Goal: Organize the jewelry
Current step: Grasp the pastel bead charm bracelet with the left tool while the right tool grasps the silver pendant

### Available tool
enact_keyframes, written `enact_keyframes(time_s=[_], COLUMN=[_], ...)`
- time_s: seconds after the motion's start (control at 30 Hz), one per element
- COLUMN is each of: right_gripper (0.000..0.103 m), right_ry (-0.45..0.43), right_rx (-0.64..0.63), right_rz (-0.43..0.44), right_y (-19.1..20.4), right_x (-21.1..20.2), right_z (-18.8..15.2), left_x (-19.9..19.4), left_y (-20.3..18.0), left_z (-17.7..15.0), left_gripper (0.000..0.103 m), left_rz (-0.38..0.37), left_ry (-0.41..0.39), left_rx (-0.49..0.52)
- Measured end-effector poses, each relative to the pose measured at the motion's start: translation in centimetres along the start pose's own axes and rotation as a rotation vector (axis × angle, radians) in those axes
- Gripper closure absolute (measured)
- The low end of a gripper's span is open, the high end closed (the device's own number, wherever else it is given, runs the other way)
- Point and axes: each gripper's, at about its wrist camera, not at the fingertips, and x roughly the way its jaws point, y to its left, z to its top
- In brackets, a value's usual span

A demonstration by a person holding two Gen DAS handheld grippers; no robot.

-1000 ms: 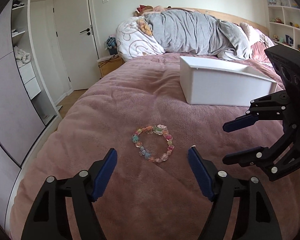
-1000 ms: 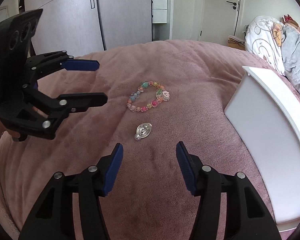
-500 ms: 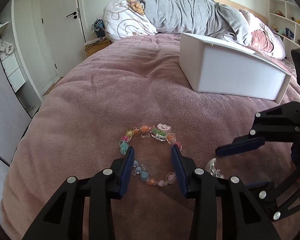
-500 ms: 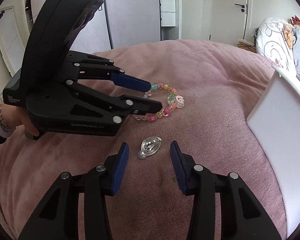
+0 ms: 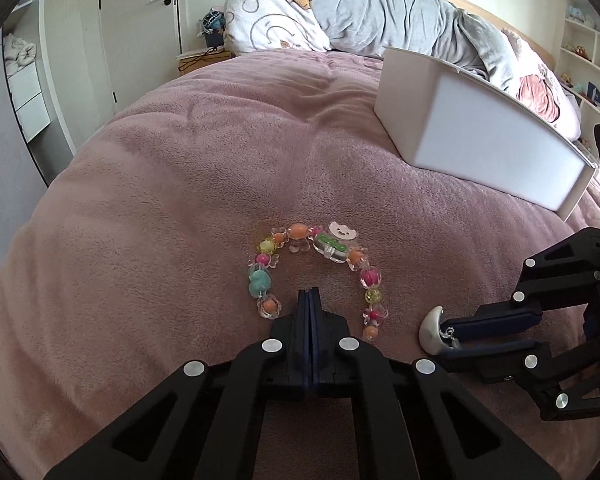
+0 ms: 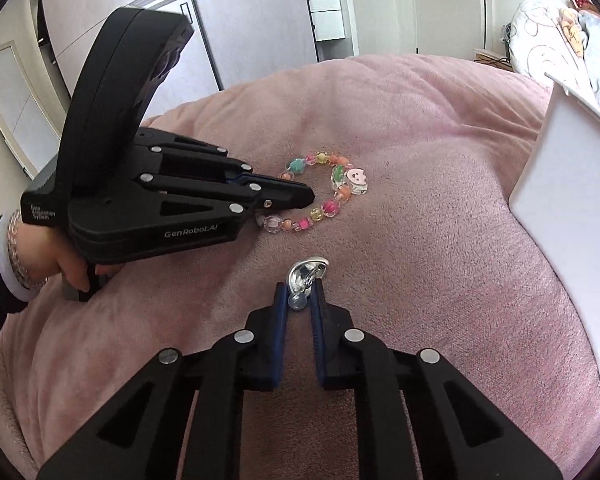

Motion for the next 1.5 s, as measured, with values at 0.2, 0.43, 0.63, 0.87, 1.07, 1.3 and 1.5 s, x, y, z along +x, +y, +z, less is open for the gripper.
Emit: enact_keyframes(time_s=[0.2, 0.43, 0.63, 0.87, 1.07, 1.3, 1.5], right_gripper=[0.091, 0.091, 0.091, 0.089, 0.083, 0.088, 0.088], right_ry=[-0.016, -0.025, -0.037, -0.031, -0.010, -0.003, -0.009], right_rx=[0.036, 0.041, 0.054, 0.087, 0.080, 0.108, 0.119], right_rz=[0.019, 0.014, 0.020, 0.029, 0.022, 0.040, 0.033], right_y=[-0.2, -0.5, -0.3, -0.9, -0.7, -1.0, -1.3], right_x=[-1.2, -1.7, -1.9, -1.7, -0.8, -0.9, -2.7], right_z=[-0.5, -0.7, -0.9, -1.1, -0.7, -0.8, -0.9], left_x=[-1.5, -3.5, -2.7, -2.2, -1.2, -1.6, -3.5], left_y=[-0.3, -1.8, -1.3, -0.6, -0.3, -0.7, -1.4], left_z=[-1.1, -1.8, -1.2, -1.3, -1.2, -1.2, -1.4], left_gripper=[0.097, 0.080, 0.075, 0.069, 0.072, 0.083, 0.083], left_rz=[-0.023, 0.059, 0.096, 0.130, 0.125, 0.151, 0.112], left_ry=[-0.014, -0.063, -0.029, -0.037, 0.003, 0.001, -0.017], left_rx=[-0.068, -0.037, -0.057, -0.090, -0.102, -0.110, -0.160])
